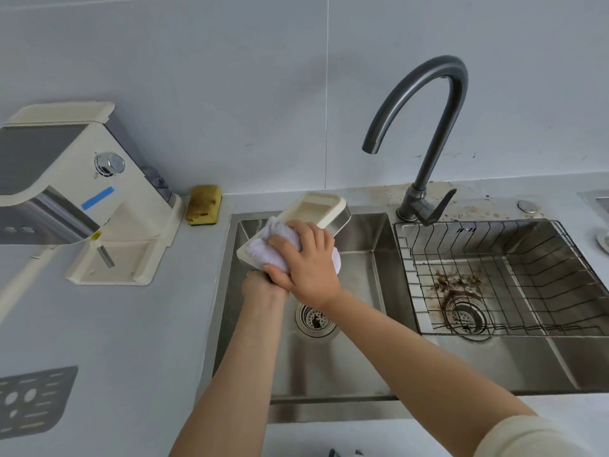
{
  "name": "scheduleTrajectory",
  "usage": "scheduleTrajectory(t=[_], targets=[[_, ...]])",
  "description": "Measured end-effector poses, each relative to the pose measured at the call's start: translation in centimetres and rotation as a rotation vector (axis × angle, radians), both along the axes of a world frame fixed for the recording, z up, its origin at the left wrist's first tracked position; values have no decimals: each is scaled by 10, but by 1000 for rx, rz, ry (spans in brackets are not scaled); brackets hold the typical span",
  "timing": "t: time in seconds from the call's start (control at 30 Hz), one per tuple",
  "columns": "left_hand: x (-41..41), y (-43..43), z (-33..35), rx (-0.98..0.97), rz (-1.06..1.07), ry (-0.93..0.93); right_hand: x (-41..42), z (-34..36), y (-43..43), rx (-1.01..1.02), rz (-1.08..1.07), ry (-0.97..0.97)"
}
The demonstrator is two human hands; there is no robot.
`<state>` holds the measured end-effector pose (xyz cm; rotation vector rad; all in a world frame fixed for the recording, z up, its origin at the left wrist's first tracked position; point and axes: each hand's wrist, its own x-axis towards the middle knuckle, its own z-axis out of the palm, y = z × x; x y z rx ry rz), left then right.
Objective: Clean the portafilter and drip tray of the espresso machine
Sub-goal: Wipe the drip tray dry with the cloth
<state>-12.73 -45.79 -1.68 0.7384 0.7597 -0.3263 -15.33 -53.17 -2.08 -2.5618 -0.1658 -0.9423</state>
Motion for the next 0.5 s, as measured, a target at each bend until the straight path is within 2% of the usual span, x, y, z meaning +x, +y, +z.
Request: scheduleTrajectory(t=[0.07, 0.13, 0.27, 0.5], targets=[[3, -1, 0, -208, 58, 34, 1, -2, -4, 10, -24, -25], [6, 1, 5, -275, 99, 29, 2, -3, -8, 51, -54, -58], [1, 0, 8, -166, 89, -10, 6, -1, -19, 103, -173, -94], [0, 11, -6, -97, 97, -5, 12, 8, -36, 215, -275, 13]])
